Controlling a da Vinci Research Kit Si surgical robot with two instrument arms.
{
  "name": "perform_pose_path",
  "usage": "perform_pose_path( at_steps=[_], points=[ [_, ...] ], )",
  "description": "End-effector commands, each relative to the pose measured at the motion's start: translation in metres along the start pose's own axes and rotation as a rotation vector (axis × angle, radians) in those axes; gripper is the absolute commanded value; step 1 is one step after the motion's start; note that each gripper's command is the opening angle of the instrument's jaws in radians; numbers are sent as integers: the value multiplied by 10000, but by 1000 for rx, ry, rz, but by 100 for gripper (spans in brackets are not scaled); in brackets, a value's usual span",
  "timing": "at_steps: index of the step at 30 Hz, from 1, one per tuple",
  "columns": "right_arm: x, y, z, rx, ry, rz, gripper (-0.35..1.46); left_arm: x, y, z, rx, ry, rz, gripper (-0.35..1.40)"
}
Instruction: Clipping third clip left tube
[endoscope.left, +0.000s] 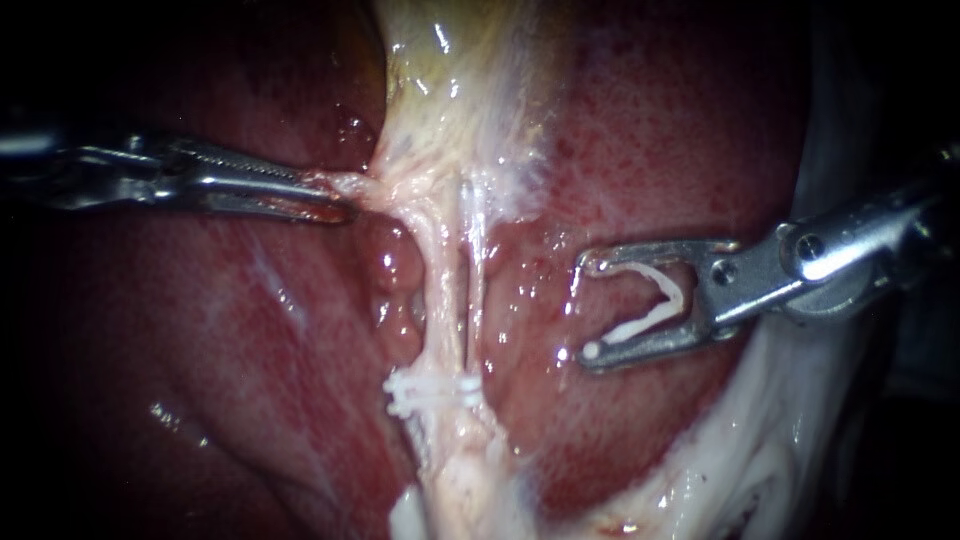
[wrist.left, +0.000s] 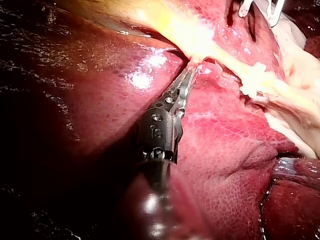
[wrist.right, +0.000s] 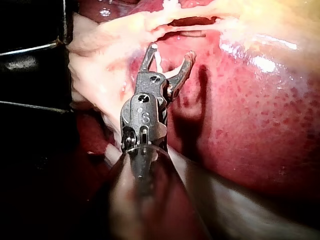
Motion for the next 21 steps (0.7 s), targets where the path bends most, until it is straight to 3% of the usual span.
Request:
perform_pose_path(
  at_steps=[1,6,9,15,21],
  points=[
    [0,0,0,0,0,0,50,2,0,-2,-1,0,-1,-35],
    [0,0,0,0,0,0,50,17,6,-23,-11,2,-9,-35],
    [0,0,1,0,0,0,50,29,9,-41,-8,24,-23,-35],
    [3,-1,4,10,2,1,50,48,7,-76,15,54,-3,-35],
    [17,-1,24,59,37,29,50,50,7,-80,20,61,0,-35]
  ],
)
